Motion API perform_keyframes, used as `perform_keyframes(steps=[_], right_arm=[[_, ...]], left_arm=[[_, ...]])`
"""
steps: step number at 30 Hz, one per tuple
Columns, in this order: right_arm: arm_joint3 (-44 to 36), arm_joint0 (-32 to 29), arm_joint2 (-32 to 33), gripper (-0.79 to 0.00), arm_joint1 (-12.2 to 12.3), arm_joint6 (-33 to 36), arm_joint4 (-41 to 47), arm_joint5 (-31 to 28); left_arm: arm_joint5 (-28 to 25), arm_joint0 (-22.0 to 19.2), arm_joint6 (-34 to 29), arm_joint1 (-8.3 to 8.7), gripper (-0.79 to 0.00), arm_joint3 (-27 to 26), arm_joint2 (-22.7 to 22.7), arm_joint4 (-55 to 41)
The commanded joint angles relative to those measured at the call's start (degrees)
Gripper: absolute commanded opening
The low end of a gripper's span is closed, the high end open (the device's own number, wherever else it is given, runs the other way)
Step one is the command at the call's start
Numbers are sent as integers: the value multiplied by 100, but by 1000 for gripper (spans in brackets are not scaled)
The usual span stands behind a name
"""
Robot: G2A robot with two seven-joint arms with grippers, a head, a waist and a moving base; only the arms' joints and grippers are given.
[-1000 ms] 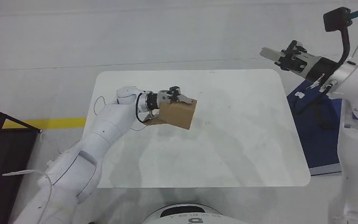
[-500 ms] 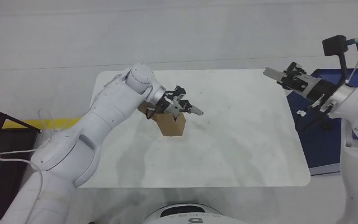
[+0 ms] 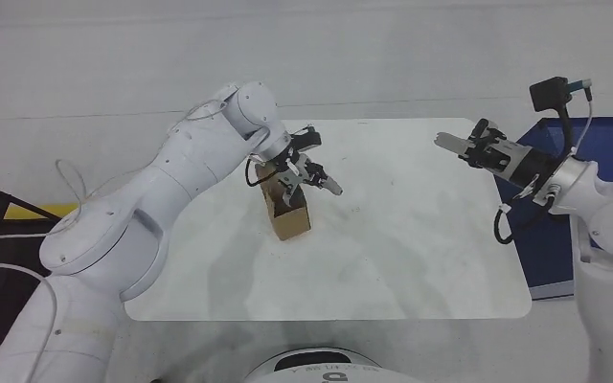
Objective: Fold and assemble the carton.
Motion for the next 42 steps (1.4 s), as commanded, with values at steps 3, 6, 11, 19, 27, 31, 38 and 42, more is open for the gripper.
perform_keyframes(steps=[3, 6, 11, 19, 27, 31, 38, 42], right_arm=[[-52, -113, 32, 0, 2, -64, 77, -75], [-156, -152, -35, 0, 9, -30, 125, -233], [-311, -98, -405, 0, 23, 131, 192, -548], [-321, 172, -1665, 0, 21, 533, 123, -985], [227, 473, -3220, 0, -104, -502, -1476, -1838], [622, 471, -3979, 0, -203, -1322, -2754, -1930], [1180, 645, -4895, 0, -388, -2181, -4295, -1167], [1257, 703, -5185, 0, -487, -2325, -4428, -689]], left_arm=[[-249, -44, 38, 99, 0, 10, -356, -306], [-439, -86, 101, 248, 0, -89, -693, -437], [-596, 71, 225, 685, 0, -689, -1498, -588], [557, 1866, 488, 1893, 0, -3460, -3649, 361], [1690, 5278, 971, 2648, 0, -6468, -6278, 747], [1812, 6467, 1160, 2772, 0, -7131, -7185, 775], [1543, 7792, 1571, 2824, 0, -7327, -7935, 871], [875, 7916, 2215, 2779, 0, -6954, -7781, 815]])
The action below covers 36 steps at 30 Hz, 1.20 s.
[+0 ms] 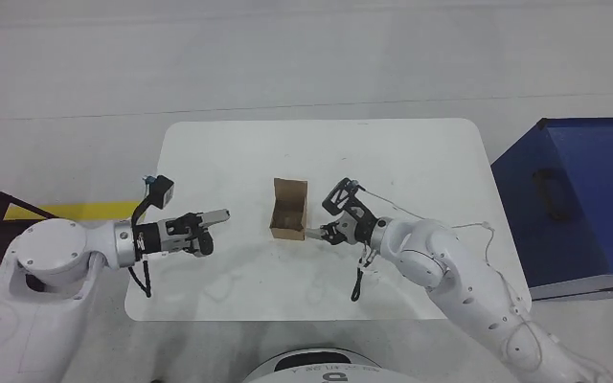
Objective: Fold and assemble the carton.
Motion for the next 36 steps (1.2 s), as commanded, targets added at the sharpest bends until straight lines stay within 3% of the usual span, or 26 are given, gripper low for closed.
perform_keyframes(steps=[1, 6, 9, 13, 19, 24, 34, 36], right_arm=[[12, 44, -109, 0, -36, 20, -5, 117], [8, 175, -309, 0, -123, 145, 96, 293], [52, 283, -431, -80, -187, 203, 139, 496], [267, 453, -622, -271, -292, 232, 103, 895], [536, 685, -801, -388, -410, 426, 13, 1215], [585, 717, -634, -409, -429, 507, -1, 1426], [321, 467, 23, -394, -347, 710, 143, 1473], [230, 428, 198, -314, -336, 735, 337, 1477]], left_arm=[[-375, -93, 317, -28, 0, 234, 244, -2], [-1206, -833, 1008, -177, 0, 1319, 1382, -94], [-1680, -1371, 1271, -301, 0, 1965, 2040, -231], [-2100, -1844, 1508, -450, 0, 2549, 2623, -501], [-2363, -2177, 1522, -593, 0, 3017, 3136, -754], [-2561, -2441, 1591, -724, 0, 3305, 3506, -1000], [-2890, -3370, 1597, -1052, 0, 4160, 4278, -1173], [-2998, -3480, 1578, -1110, 0, 4285, 4364, -1288]])
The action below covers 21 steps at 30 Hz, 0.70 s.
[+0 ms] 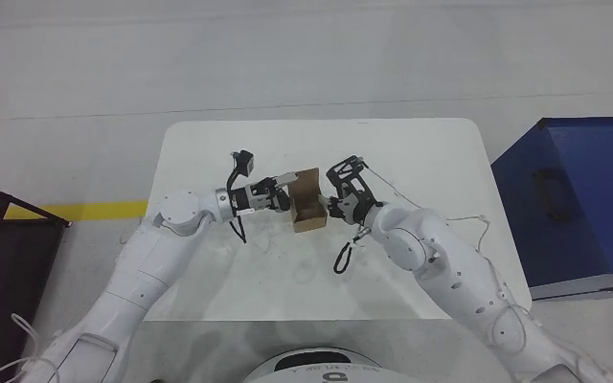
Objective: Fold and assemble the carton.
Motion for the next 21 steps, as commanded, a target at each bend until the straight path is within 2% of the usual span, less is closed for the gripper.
perform_keyframes(steps=[1, 2, 3, 14, 21], right_arm=[[-96, -29, 175, -206, 8, 44, 263, -21], [-156, -40, 265, -15, 13, 128, 502, -101], [-156, -40, 265, 0, 13, 128, 502, -101], [-156, -40, 265, 0, 13, 128, 502, -101], [-180, -110, 542, 0, 29, -99, 738, -288]], left_arm=[[-116, -47, 3, -48, 0, 84, 37, -223], [-116, -47, 3, -48, 0, 84, 37, -223], [-116, -47, 3, -48, 0, 84, 37, -223], [-122, -31, 25, -52, 0, 62, 48, -227], [2, 7, 840, -78, 0, -300, 38, 380]])
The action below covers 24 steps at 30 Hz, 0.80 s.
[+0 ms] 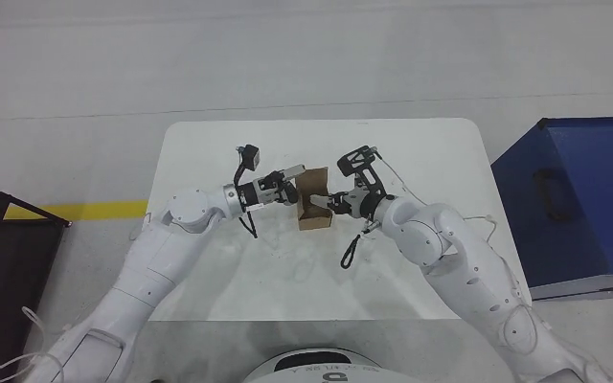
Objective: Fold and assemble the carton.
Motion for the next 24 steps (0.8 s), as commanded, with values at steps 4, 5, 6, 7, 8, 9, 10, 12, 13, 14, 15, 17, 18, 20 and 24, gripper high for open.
perform_keyframes(steps=[4, 5, 6, 7, 8, 9, 10, 12, 13, 14, 15, 17, 18, 20, 24], right_arm=[[-22, -141, 275, 0, 25, -216, 22, -61], [-25, -167, 308, 0, 26, -246, 38, -59], [-34, -185, 333, 0, 27, -255, 45, -67], [-45, -198, 359, 0, 28, -263, 52, -67], [-64, -212, 393, 0, 28, -280, 67, -53], [-92, -231, 431, 0, 28, -301, 102, -43], [-112, -260, 467, 0, 28, -318, 152, -50], [-114, -309, 535, 0, 35, -319, 139, -42], [-130, -334, 539, 0, 36, -303, 126, -48], [-146, -352, 543, 0, 35, -290, 145, -73], [-165, -364, 553, 0, 36, -283, 146, -92], [-218, -387, 561, 0, 37, -268, 135, -153], [-246, -396, 568, 0, 37, -260, 135, -185], [-286, -413, 592, 0, 36, -262, 156, -205], [-311, -418, 611, 0, 28, -265, 165, -227]], left_arm=[[344, 127, 420, 133, 0, -335, -317, 1003], [444, 136, 368, 154, 0, -408, -352, 1142], [540, 118, 227, 168, 0, -482, -350, 1263], [640, 78, 55, 179, 0, -518, -349, 1335], [721, 45, -54, 184, 0, -553, -378, 1297], [772, 63, -167, 188, 0, -591, -426, 1134], [870, 112, -301, 203, 0, -587, -480, 1016], [1218, 253, -474, 265, 0, -638, -648, 1012], [1405, 367, -539, 308, 0, -718, -765, 1037], [1586, 487, -558, 357, 0, -824, -893, 1152], [1779, 616, -588, 410, 0, -951, -1017, 1311], [2121, 869, -623, 504, 0, -1273, -1246, 1609], [2271, 989, -634, 545, -37, -1445, -1337, 1788], [2446, 1174, -663, 601, -65, -1749, -1431, 2076], [2416, 1106, -848, 586, -34, -1866, -1151, 2355]])
